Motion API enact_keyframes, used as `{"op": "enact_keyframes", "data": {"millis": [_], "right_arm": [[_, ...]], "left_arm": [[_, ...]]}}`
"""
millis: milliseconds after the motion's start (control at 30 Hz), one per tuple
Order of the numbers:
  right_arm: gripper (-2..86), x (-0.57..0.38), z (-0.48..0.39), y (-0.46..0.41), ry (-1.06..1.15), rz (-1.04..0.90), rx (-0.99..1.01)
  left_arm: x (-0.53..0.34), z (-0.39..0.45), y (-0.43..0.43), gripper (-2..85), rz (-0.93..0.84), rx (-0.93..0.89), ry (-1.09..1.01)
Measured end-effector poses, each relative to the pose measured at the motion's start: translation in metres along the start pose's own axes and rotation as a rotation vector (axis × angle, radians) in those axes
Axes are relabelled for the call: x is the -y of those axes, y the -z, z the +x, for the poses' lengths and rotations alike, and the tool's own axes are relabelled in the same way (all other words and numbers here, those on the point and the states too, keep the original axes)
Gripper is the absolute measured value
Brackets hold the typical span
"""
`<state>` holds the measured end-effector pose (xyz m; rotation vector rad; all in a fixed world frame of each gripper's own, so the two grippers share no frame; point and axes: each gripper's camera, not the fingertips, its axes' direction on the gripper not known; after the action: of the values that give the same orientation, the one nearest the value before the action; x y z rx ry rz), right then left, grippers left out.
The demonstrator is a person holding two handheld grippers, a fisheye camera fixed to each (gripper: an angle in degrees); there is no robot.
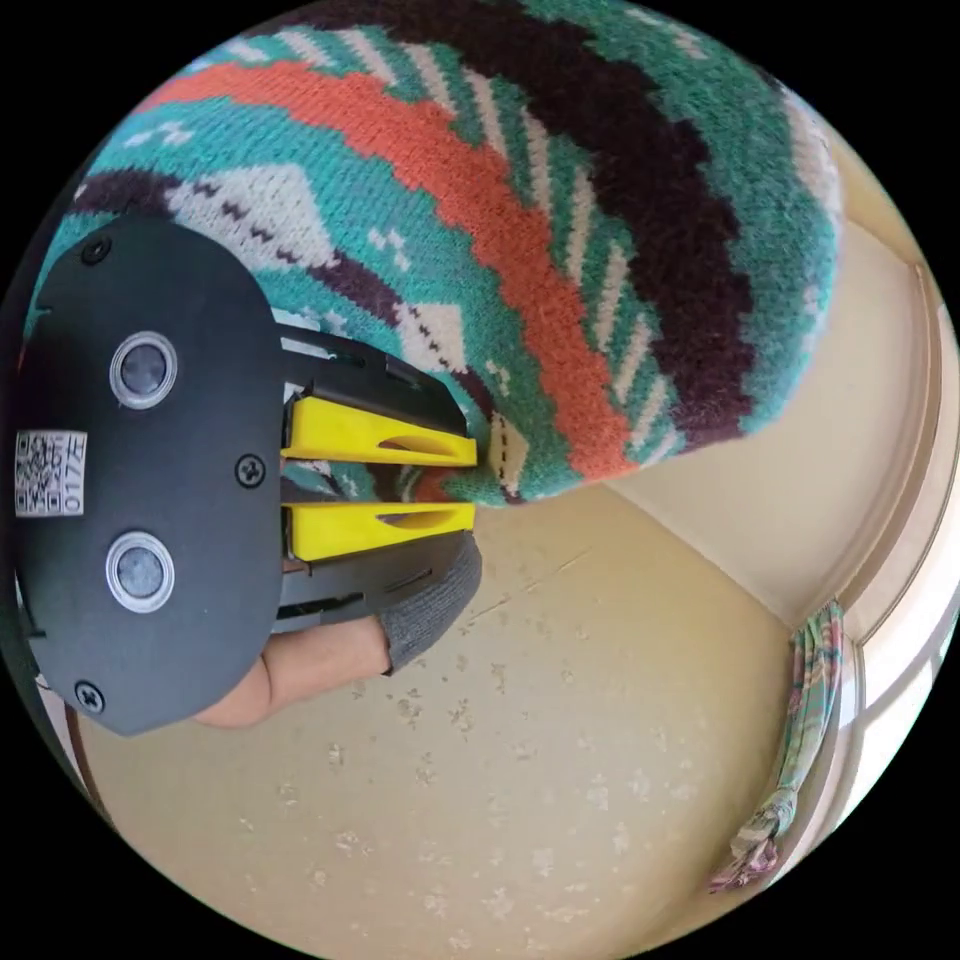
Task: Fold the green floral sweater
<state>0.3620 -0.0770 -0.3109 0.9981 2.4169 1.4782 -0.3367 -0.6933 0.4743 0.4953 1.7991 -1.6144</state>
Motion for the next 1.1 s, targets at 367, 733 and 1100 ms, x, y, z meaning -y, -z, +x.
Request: {"op": "enact_keyframes", "data": {"millis": [367, 733, 1100], "right_arm": [[26.3, -0.013, 0.025, -0.062, 0.165, -0.083, 0.112], [6.2, -0.086, 0.033, -0.109, 0.250, -0.142, 0.313], [3.2, -0.088, -0.090, -0.130, 0.307, 0.072, -0.482]], "left_arm": [[-0.222, -0.113, -0.104, 6.2, 0.325, -0.361, 0.664], [-0.285, -0.135, -0.160, 6.4, -0.041, -0.115, 0.818], [-0.310, -0.148, -0.194, 10.7, -0.603, 0.653, 0.950]]}}
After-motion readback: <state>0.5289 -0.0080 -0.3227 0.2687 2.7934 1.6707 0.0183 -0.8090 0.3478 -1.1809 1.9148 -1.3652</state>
